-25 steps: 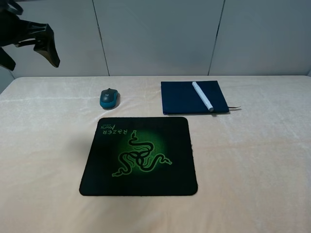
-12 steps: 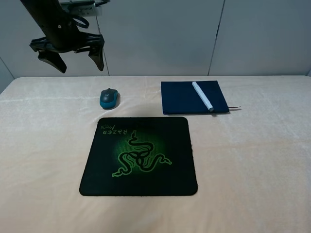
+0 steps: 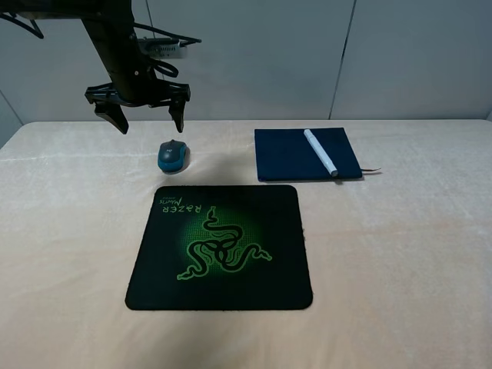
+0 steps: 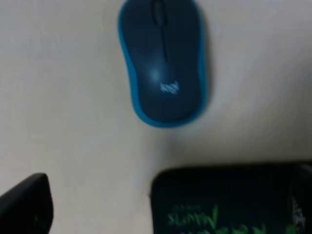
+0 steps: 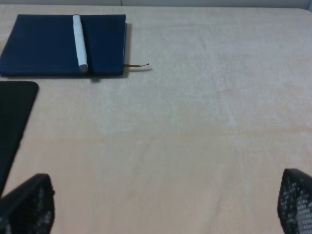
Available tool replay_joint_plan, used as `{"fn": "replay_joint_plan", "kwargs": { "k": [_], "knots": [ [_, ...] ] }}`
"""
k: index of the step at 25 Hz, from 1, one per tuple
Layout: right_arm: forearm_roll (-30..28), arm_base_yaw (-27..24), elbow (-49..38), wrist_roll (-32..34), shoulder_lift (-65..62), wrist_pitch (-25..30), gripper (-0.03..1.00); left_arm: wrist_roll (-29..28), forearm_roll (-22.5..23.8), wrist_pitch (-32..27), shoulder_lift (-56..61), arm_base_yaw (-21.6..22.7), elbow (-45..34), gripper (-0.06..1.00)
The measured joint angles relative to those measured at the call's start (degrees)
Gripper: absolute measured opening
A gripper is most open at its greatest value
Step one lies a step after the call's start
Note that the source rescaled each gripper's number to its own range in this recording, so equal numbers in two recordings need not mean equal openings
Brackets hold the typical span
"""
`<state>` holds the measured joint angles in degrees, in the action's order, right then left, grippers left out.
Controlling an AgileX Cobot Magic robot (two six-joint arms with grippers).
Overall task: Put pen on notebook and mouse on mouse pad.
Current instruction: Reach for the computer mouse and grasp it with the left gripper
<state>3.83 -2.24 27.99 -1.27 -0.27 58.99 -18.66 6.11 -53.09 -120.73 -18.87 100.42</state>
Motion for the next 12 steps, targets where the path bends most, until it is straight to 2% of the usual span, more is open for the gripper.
{"fn": "replay_joint_plan", "kwargs": {
  "k": [12],
  "knots": [
    [0.00, 0.00, 0.00, 0.00, 0.00, 0.00, 1.00, -1.75, 2.37, 2.08, -6.19, 0.00, 3.33, 0.92]
  ]
}}
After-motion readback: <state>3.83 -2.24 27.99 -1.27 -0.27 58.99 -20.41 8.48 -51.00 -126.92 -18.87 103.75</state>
